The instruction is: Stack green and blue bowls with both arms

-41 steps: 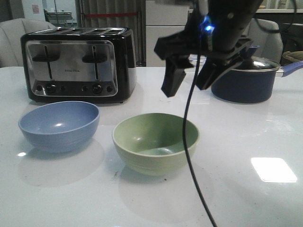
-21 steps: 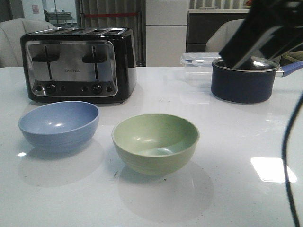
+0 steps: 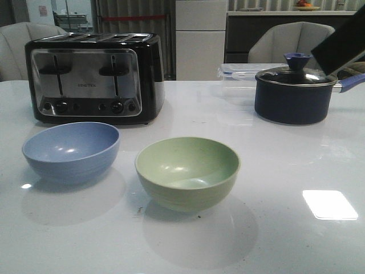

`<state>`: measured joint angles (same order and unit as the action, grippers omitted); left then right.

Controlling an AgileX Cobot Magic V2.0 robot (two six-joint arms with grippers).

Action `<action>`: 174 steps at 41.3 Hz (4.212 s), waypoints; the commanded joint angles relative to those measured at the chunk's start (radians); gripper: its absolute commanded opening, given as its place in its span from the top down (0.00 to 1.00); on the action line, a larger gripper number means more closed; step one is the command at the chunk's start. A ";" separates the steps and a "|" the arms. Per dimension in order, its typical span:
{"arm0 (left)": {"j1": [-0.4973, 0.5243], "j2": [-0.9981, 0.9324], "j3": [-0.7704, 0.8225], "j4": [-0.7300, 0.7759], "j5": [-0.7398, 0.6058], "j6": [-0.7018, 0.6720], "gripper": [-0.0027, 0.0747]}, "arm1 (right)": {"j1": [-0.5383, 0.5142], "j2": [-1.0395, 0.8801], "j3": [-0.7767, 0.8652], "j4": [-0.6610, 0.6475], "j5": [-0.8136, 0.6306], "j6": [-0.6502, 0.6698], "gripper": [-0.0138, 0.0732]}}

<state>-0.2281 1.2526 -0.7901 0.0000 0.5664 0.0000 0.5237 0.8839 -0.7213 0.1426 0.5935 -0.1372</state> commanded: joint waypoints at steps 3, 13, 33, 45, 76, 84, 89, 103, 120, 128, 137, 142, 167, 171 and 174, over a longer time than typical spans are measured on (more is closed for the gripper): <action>-0.006 0.133 -0.117 -0.014 -0.063 0.000 0.28 | 0.003 -0.006 -0.029 -0.001 -0.063 -0.012 0.20; -0.006 0.366 -0.273 -0.014 -0.067 0.000 0.28 | 0.003 -0.006 -0.029 -0.001 -0.063 -0.012 0.20; -0.006 0.518 -0.370 -0.017 -0.068 0.000 0.73 | 0.003 -0.006 -0.029 -0.001 -0.064 -0.012 0.20; -0.011 0.492 -0.439 -0.074 0.067 0.000 0.85 | 0.003 -0.006 -0.029 -0.001 -0.064 -0.012 0.20; -0.349 0.475 -0.697 -0.269 0.247 0.145 0.85 | 0.003 -0.006 -0.029 -0.001 -0.065 -0.012 0.20; -0.355 0.545 -0.697 -0.267 0.222 0.145 0.85 | 0.003 -0.006 -0.029 -0.001 -0.065 -0.012 0.20; -0.355 0.597 -0.697 -0.262 0.209 0.145 0.85 | 0.003 -0.006 -0.029 -0.001 -0.065 -0.012 0.20; -0.353 0.641 -0.697 -0.248 0.205 0.145 0.70 | 0.003 -0.006 -0.029 -0.001 -0.065 -0.012 0.20; -0.353 0.494 -0.697 -0.182 0.254 0.145 0.50 | 0.003 -0.006 -0.029 -0.001 -0.065 -0.012 0.20; -0.353 0.319 -0.670 -0.159 0.285 0.145 0.50 | 0.003 -0.006 -0.029 -0.001 -0.065 -0.012 0.20; -0.353 0.077 -0.534 -0.111 0.263 0.146 0.50 | 0.003 -0.006 -0.029 -0.001 -0.065 -0.012 0.20; -0.353 -0.064 -0.423 -0.087 0.255 0.146 0.50 | 0.003 -0.006 -0.029 -0.001 -0.065 -0.012 0.20; -0.353 -0.548 0.038 -0.051 0.236 0.148 0.50 | 0.003 -0.006 -0.029 -0.001 -0.064 -0.012 0.20; -0.353 -0.559 0.057 -0.023 0.236 0.148 0.50 | 0.003 -0.006 -0.029 -0.001 -0.063 -0.012 0.20; -0.353 -0.557 0.058 -0.011 0.236 0.148 0.50 | 0.003 -0.006 -0.029 -0.001 -0.062 -0.012 0.22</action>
<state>-0.5767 0.6975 -0.7076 -0.0234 0.8710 0.1497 0.5237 0.8839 -0.7213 0.1426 0.5935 -0.1387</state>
